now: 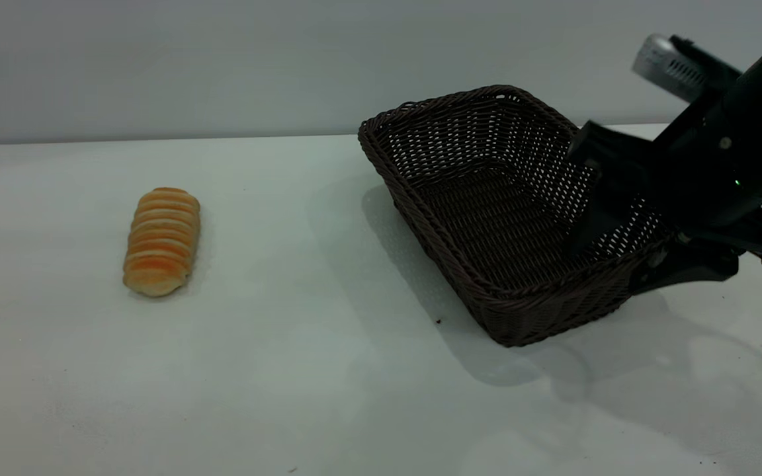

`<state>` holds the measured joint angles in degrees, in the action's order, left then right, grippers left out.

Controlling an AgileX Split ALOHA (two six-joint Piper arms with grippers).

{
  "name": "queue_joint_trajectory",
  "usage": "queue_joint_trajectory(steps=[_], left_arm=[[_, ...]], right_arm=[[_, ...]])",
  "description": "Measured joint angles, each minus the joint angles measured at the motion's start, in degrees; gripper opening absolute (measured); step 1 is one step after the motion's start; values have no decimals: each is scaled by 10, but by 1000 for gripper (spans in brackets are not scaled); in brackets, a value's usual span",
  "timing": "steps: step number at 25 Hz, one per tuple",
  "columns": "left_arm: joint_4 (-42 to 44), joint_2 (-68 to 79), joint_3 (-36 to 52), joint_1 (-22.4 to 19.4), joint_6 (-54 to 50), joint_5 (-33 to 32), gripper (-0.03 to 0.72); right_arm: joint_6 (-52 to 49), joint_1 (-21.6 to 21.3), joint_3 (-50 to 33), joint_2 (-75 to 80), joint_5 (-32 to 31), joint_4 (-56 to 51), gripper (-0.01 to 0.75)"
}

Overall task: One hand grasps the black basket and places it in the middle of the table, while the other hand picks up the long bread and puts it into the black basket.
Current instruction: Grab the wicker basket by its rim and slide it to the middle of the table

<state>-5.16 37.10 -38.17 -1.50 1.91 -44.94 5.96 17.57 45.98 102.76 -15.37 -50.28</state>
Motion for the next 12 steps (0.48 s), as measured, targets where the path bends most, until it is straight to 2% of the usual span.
queue_joint_trajectory(steps=[6, 12], left_arm=[[0, 0, 0, 0, 0, 1, 447], [0, 0, 0, 0, 0, 2, 447]], right_arm=[[-96, 0, 1, 27, 53, -6, 534], [-133, -1, 1, 63, 86, -17, 534]])
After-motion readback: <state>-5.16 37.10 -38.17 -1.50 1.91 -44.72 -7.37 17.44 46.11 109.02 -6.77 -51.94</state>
